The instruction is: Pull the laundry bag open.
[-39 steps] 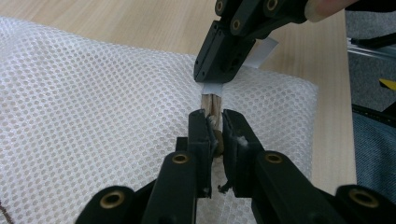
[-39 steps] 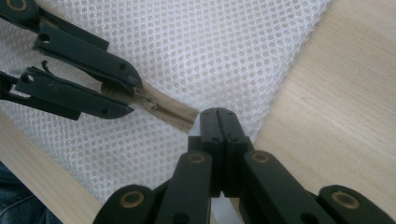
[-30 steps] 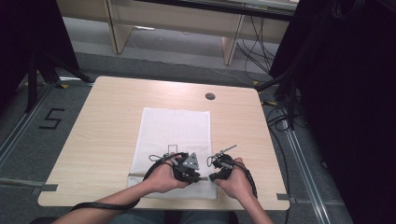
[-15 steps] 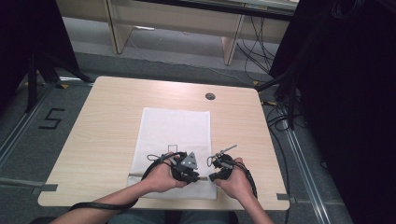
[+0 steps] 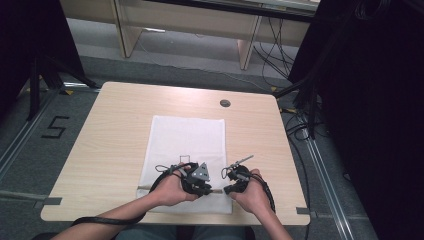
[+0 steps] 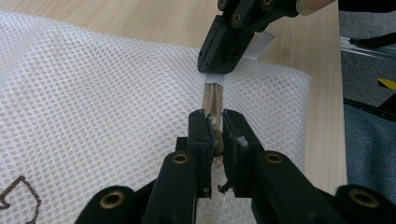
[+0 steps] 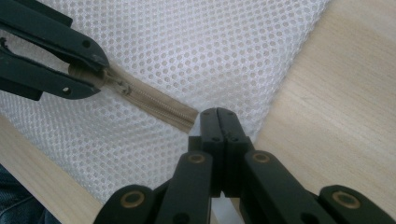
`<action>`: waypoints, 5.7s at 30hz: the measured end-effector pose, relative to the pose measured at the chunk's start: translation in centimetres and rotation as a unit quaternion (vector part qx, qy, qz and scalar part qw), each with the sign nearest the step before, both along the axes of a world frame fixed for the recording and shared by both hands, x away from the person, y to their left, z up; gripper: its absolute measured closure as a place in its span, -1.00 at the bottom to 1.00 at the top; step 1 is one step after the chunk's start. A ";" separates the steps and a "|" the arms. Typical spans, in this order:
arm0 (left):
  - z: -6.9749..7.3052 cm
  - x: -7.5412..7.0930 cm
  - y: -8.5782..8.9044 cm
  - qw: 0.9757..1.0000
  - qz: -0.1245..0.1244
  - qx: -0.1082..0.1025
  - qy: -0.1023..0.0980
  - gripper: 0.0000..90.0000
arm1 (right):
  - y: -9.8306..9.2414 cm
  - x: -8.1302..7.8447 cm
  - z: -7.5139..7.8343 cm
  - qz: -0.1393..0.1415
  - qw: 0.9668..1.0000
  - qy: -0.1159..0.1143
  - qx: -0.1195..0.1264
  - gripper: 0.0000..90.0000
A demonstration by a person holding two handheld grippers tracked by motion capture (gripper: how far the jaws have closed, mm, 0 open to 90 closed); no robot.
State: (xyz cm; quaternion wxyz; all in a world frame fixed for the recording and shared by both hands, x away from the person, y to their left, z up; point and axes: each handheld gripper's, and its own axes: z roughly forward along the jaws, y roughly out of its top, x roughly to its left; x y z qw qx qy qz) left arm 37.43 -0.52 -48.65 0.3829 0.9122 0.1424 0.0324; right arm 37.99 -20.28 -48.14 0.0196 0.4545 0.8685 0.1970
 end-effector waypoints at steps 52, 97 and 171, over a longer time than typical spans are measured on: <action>0.8 -0.3 2.1 1.000 0.000 0.004 -0.001 0.82 | 0.1 0.0 0.0 -0.002 1.000 0.001 -0.003 1.00; 1.0 -0.4 3.7 1.000 -0.007 0.019 0.002 0.82 | 0.3 -0.1 0.1 -0.016 1.000 0.008 -0.009 1.00; 1.3 -0.8 6.1 1.000 -0.005 0.016 0.008 0.82 | 0.3 -0.2 0.1 -0.014 1.000 0.001 -0.008 1.00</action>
